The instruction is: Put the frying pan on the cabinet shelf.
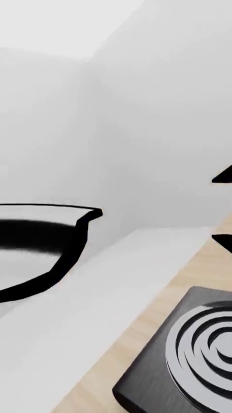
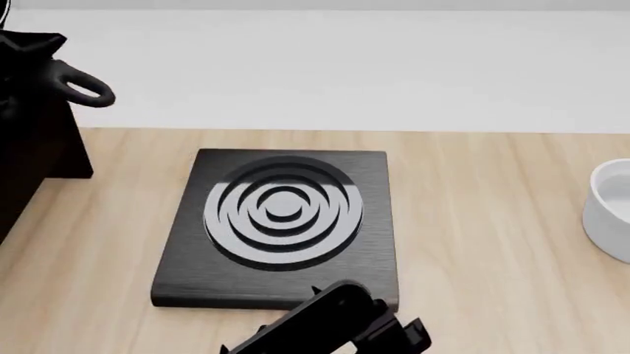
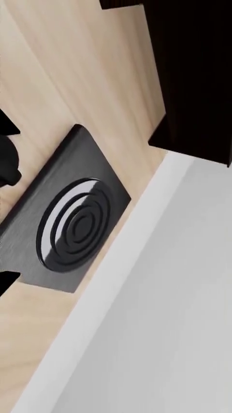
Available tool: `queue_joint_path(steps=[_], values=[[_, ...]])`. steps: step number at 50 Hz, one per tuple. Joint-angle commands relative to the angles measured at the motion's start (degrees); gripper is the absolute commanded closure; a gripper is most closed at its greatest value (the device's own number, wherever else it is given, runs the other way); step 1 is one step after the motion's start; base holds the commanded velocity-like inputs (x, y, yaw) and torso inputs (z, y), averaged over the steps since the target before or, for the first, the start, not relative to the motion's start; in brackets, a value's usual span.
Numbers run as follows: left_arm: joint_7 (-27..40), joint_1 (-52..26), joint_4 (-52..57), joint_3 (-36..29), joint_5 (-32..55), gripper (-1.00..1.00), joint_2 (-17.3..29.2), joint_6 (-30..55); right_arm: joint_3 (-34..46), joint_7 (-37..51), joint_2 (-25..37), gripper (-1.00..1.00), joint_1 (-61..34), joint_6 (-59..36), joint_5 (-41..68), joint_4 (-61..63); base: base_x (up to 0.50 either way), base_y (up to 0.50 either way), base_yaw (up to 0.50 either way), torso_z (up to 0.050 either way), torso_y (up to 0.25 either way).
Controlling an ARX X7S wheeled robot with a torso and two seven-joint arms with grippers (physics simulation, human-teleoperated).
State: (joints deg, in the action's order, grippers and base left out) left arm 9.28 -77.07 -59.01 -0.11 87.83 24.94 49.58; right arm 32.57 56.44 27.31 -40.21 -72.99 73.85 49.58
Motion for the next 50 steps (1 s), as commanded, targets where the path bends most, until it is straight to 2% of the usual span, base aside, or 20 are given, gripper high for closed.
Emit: queue_joint_path(steps=[1,28,49,50], values=[[1.36,4.01,5.07,7.73,8.57,1.00,1.30,-1.76,1.86,-0.80,-0.35,-1.00,0.98,0.95,-2.03,-0.29,0.00,0.00,0.00,0.000,0.000],[2.64,12.09,6.87,11.77,11.59,1.00,2.35,-3.87,3.98,-1.80,0.05,-1.00,1.92,2.86,-4.19,-0.67,0.00,0.00,0.00,0.000,0.002],[1.50,15.85,7.37,11.43,9.98,1.00,2.77,-5.74,6.67,-4.41,0.72,-1.00,4.40,6.15,-8.86,-1.37,0.00,0.00,0.00,0.000,0.001],[1.52,15.99,7.56,11.43,10.00,-1.00,2.76,-5.70,6.51,-4.19,0.70,-1.00,4.28,6.02,-8.50,-1.35,0.00,0.00,0.00,0.000,0.000]])
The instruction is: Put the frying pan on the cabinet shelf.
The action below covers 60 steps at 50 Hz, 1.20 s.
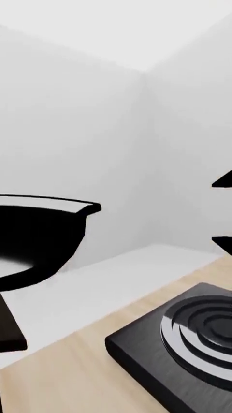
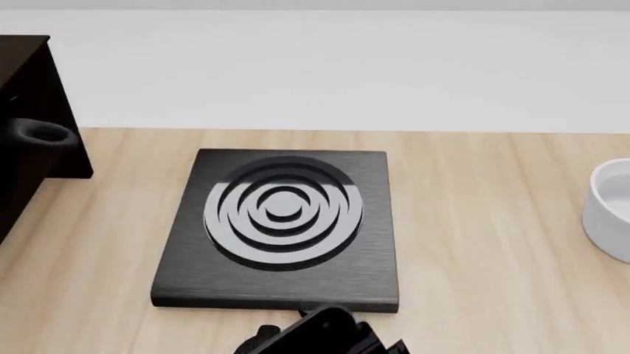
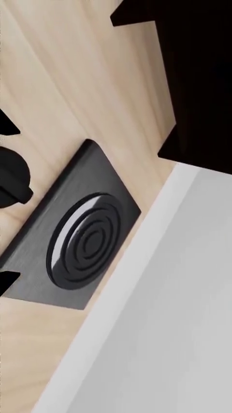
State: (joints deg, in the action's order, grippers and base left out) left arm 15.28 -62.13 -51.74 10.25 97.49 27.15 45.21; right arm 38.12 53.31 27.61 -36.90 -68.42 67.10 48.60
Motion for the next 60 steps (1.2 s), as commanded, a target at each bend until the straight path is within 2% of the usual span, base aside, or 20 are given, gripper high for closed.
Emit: queue_joint_path(steps=[1,25,39,60], values=[[-4.57,1.35,0.83,0.90,0.24,-1.00,0.55,-1.10,0.87,-0.92,0.41,-1.00,0.88,1.40,-1.54,-0.37,0.00,0.00,0.00,0.000,0.000],[-1.93,11.40,14.36,2.76,2.07,-1.00,-0.50,-0.75,0.86,-0.97,1.76,-1.00,2.31,3.60,-2.20,-0.06,0.00,0.00,0.00,0.000,0.000],[7.02,19.40,31.97,7.15,9.32,-1.00,-2.75,0.43,1.77,-2.31,2.40,-1.00,3.30,5.47,-4.29,-0.47,0.00,0.00,0.00,0.000,0.000],[12.05,27.21,45.61,8.76,12.89,-1.00,-4.54,1.28,2.15,-2.64,3.21,-1.00,3.88,6.71,-4.78,-0.47,0.00,0.00,0.00,0.000,0.000]])
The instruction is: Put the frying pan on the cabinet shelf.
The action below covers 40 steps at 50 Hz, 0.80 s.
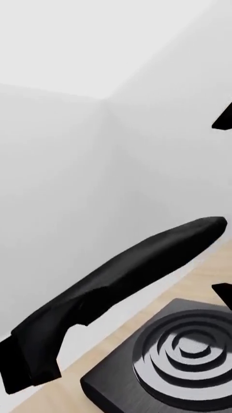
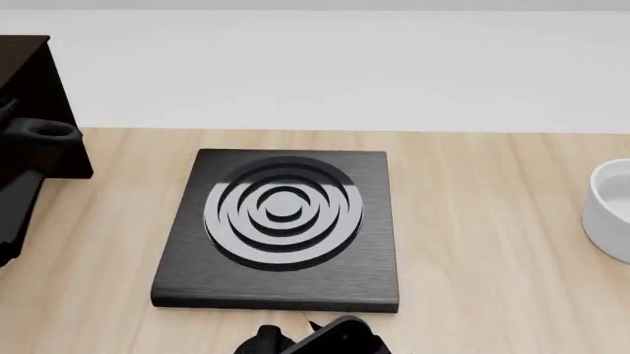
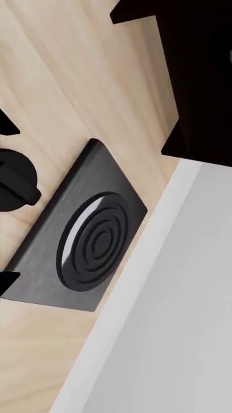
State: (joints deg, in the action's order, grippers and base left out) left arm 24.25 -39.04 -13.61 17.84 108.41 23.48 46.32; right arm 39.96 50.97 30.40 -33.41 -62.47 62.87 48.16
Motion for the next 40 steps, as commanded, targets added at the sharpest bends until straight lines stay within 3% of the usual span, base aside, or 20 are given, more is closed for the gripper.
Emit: queue_joint_path(steps=[1,24,29,34,40], values=[[3.56,4.60,8.45,1.26,2.00,-1.00,-0.95,0.11,0.05,0.01,0.43,-1.00,0.27,0.63,-0.04,0.09,0.00,0.00,0.00,0.000,0.000],[8.54,13.81,24.17,3.67,7.53,-1.00,-1.78,1.43,-1.03,0.01,2.61,-1.00,2.79,4.16,-1.45,0.83,0.00,0.00,0.00,0.000,0.000],[6.55,16.68,28.46,4.29,6.92,-1.00,-1.87,2.99,-1.37,-1.07,3.63,-1.00,4.57,6.70,-3.63,0.07,0.00,0.00,0.00,0.000,0.000],[4.42,20.55,31.32,4.55,3.18,-1.00,-3.10,3.88,-2.16,-1.04,4.74,-1.00,5.83,8.12,-4.32,-0.24,0.00,0.00,0.00,0.000,0.000],[0.11,23.25,38.10,1.82,-9.90,-1.00,-1.08,7.98,-3.26,-1.59,5.94,-1.00,7.69,11.11,-6.46,-1.13,0.00,0.00,0.00,0.000,0.000]])
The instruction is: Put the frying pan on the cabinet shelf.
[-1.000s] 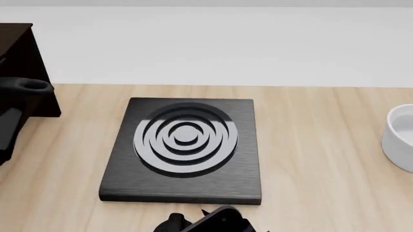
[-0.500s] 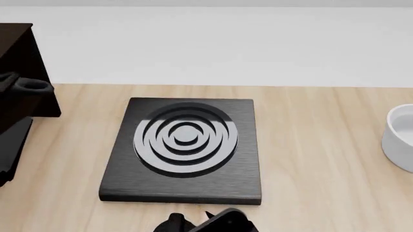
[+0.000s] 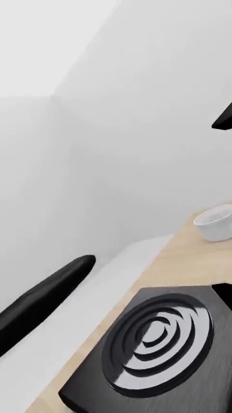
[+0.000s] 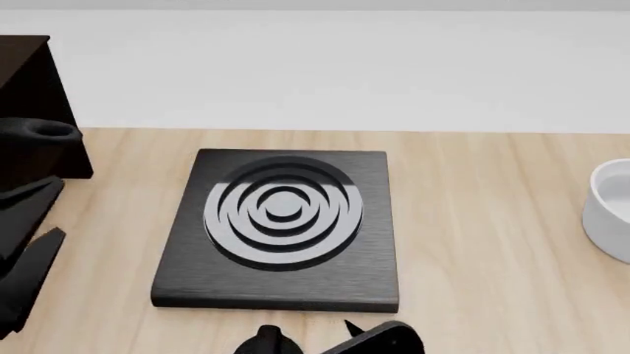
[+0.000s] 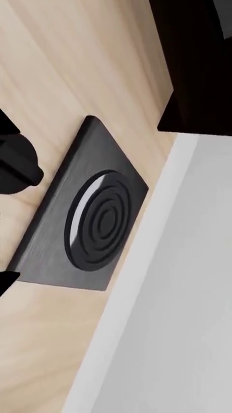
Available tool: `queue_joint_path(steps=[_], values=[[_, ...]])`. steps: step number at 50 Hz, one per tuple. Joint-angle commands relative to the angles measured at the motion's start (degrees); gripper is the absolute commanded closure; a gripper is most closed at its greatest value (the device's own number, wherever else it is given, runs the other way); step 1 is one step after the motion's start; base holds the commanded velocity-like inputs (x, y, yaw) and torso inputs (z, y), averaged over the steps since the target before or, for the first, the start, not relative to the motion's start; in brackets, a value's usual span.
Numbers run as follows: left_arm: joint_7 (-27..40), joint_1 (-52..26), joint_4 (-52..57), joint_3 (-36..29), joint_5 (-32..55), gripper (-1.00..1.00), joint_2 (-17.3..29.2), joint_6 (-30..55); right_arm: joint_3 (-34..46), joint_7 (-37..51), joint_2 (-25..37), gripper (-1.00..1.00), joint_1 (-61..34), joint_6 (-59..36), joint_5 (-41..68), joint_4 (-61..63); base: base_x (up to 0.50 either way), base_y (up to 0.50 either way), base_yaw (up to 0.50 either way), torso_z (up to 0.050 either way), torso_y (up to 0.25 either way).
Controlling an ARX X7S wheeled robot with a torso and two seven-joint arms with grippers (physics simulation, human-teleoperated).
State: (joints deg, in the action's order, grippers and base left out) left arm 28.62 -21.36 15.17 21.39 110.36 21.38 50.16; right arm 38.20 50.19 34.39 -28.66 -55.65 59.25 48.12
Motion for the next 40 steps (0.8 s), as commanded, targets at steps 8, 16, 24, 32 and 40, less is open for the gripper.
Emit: queue_joint_path(steps=[8,16,24,32,40], values=[[-8.93,7.55,17.54,-4.38,-22.48,-1.00,1.83,5.48,-3.20,-1.75,2.89,-1.00,4.94,7.95,-3.94,-2.21,0.00,0.00,0.00,0.000,0.000],[-11.03,10.17,24.15,-11.52,-41.99,-1.00,2.13,4.81,-7.22,-2.89,4.05,-1.00,7.91,13.63,-3.17,-3.01,0.00,0.00,0.00,0.000,0.000],[-10.17,11.56,30.92,-25.60,-66.01,-1.00,5.56,0.48,-8.36,-4.59,4.74,-1.00,10.18,17.00,-4.53,-4.65,0.00,0.00,0.00,0.000,0.000],[-7.13,13.30,32.92,-27.67,-71.40,-1.00,5.12,-1.96,-9.56,-8.33,4.69,-1.00,13.26,23.16,-7.28,-6.84,0.00,0.00,0.00,0.000,0.000],[-2.99,15.33,35.43,-32.54,-78.11,-1.00,5.93,-1.30,-11.42,-9.15,5.25,-1.00,15.66,27.29,-9.09,-7.56,0.00,0.00,0.00,0.000,0.000]])
